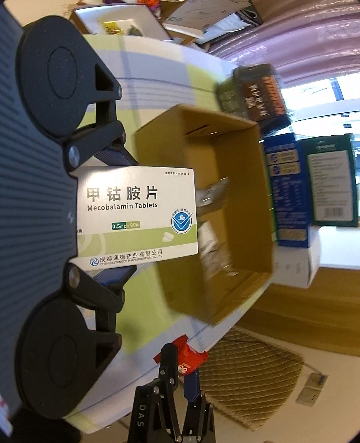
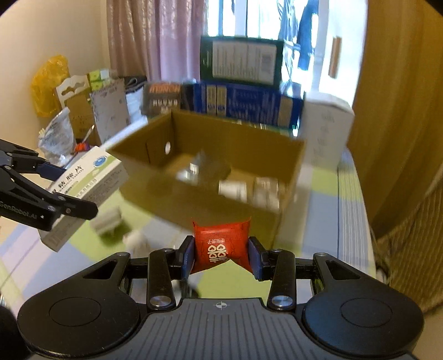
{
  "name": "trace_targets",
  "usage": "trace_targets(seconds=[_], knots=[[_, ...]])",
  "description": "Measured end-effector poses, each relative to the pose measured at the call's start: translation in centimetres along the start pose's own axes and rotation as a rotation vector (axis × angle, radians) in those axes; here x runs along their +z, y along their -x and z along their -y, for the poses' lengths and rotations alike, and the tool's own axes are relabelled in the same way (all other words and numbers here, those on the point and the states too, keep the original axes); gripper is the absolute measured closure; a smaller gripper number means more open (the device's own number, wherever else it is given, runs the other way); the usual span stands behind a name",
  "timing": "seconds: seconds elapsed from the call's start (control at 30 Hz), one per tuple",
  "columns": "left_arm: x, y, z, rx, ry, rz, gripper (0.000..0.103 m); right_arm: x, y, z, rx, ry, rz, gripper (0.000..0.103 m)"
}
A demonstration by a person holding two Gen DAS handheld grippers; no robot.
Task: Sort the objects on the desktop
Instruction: 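Carry the tablet box and red candy over the cardboard box with both tools, then open both grippers to drop the tablet box and candy into the box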
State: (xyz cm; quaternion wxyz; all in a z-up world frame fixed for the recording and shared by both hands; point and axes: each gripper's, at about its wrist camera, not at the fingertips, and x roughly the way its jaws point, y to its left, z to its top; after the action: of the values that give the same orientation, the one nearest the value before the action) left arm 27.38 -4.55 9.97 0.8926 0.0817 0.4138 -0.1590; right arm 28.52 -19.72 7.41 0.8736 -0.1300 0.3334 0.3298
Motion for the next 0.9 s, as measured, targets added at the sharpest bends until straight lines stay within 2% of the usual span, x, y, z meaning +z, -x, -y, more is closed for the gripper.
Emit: trace_targets(seconds=[0.2, 0.37, 0.57, 0.9], knots=[[5.3, -2.2, -2.1, 0.031, 0.004, 0.015, 0.036, 5.6, -3.5, 0.4, -0.002, 0.003, 0.024, 0.065], [8.1, -4.7, -3.9, 0.025, 0.036, 0.008, 0.035, 8.1, -6.7, 1.4, -0.004, -0.033, 0.003, 0.065], [9.4, -7.5, -5.5, 0.028, 0.063, -0.011, 0.035, 8.9, -9.4, 2.5, -0.015, -0.052, -0.023, 0.065], [9.8, -10.6, -6.8, 0.024, 0.085, -0.007, 0.035, 8.9, -12.6, 4.2, -0.034, -0.082, -0.041, 0.065]])
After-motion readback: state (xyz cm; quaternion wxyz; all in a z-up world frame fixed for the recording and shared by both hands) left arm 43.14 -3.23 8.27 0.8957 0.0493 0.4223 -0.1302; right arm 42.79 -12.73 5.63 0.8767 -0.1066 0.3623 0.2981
